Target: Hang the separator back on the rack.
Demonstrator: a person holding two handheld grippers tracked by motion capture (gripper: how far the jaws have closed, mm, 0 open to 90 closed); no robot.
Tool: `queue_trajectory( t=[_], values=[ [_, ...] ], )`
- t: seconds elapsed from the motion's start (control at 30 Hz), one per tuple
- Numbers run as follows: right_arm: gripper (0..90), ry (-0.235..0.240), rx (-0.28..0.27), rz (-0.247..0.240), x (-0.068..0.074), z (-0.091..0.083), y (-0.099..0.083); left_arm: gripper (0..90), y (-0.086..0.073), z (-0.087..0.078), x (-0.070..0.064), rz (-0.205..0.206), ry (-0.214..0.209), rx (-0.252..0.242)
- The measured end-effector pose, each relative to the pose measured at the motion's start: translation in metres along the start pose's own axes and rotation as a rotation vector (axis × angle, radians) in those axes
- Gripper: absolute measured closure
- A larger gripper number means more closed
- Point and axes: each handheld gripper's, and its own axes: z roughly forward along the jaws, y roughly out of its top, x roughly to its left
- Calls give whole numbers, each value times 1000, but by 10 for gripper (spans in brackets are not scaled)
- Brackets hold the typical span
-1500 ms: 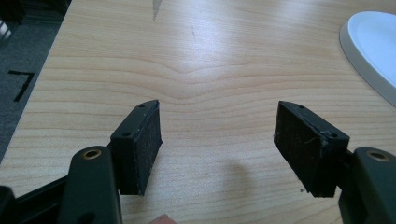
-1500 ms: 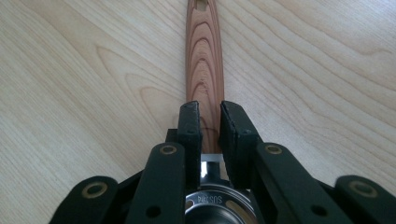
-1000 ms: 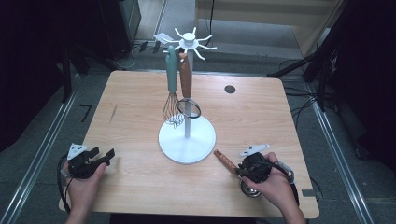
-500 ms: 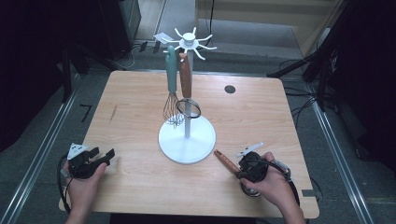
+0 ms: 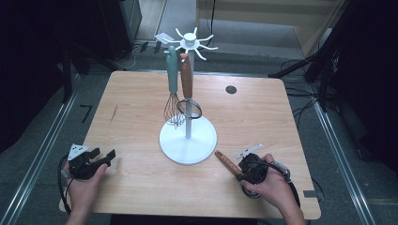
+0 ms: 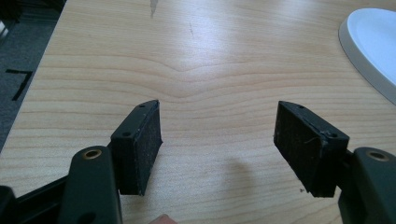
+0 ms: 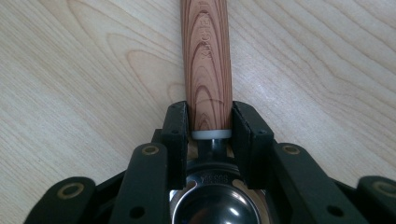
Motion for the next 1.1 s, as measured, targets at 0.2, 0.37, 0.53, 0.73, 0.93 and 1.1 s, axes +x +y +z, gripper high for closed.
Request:
queue_trajectory(
  t=[0.2,0.37,0.53,0.73,0.93,1.1],
  values=[
    [697,-2,6,8,1,0,1,325,0,0,0,1,-3,1],
    [696,3,2,36,0,0,0,325,0,0,0,2,0,0],
    [704,-13,8,21,2,0,1,325,0,0,-1,3,1,1],
    [705,8,54,44,-1,0,7,326,0,0,-1,4,2,3],
    [706,-4,98,42,1,1,12,324,-1,-1,-1,1,-2,0],
    [711,-19,101,54,3,1,13,324,-1,-1,-1,3,-2,0]
  ],
)
